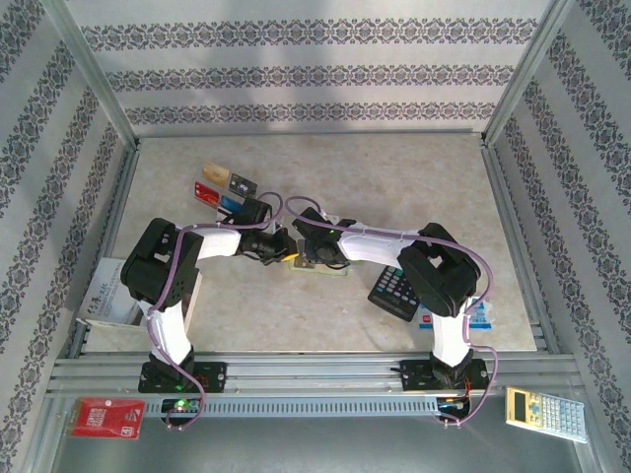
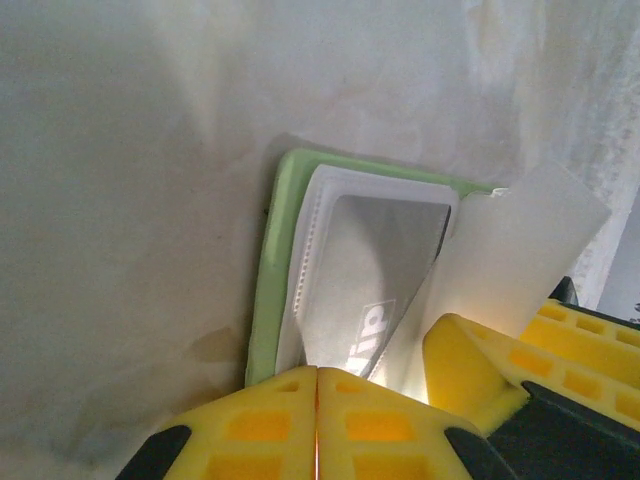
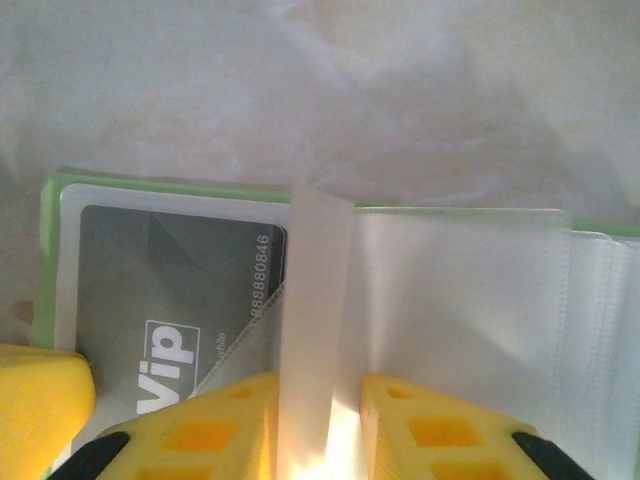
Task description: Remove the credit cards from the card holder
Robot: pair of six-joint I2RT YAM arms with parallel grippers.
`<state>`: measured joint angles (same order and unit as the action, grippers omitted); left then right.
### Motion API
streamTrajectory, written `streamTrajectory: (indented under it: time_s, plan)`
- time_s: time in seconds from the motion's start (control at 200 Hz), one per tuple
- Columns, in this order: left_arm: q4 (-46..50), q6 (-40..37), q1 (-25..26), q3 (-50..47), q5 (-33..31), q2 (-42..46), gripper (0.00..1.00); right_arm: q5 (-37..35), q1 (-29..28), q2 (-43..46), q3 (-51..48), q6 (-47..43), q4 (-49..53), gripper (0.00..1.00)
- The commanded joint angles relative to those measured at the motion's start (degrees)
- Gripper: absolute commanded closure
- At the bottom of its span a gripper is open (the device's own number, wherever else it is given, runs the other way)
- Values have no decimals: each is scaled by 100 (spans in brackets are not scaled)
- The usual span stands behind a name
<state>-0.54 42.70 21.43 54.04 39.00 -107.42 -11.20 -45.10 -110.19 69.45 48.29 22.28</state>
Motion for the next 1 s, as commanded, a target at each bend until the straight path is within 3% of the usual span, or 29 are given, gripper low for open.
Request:
streamTrajectory:
  time_s: [0.0,0.275,0.485,0.764,0.994]
  plan:
    - [663,-239,47,29,-440,-118,93,-316,88,338,-228,49,178,71]
    - [1001,-501,46,165,-500,-49,93,-810,296,1088,-891,100,296,68]
    - [844,-475,47,252,-123,13,91,-954,436,1849,-1318,182,221,68]
    - [234,-156,78,378,529,170,87,-412,570,2605,-1770,166,-577,67]
    - [460,-125,494,676,196,191,87,-160,727,2647,-2008,290,-905,67]
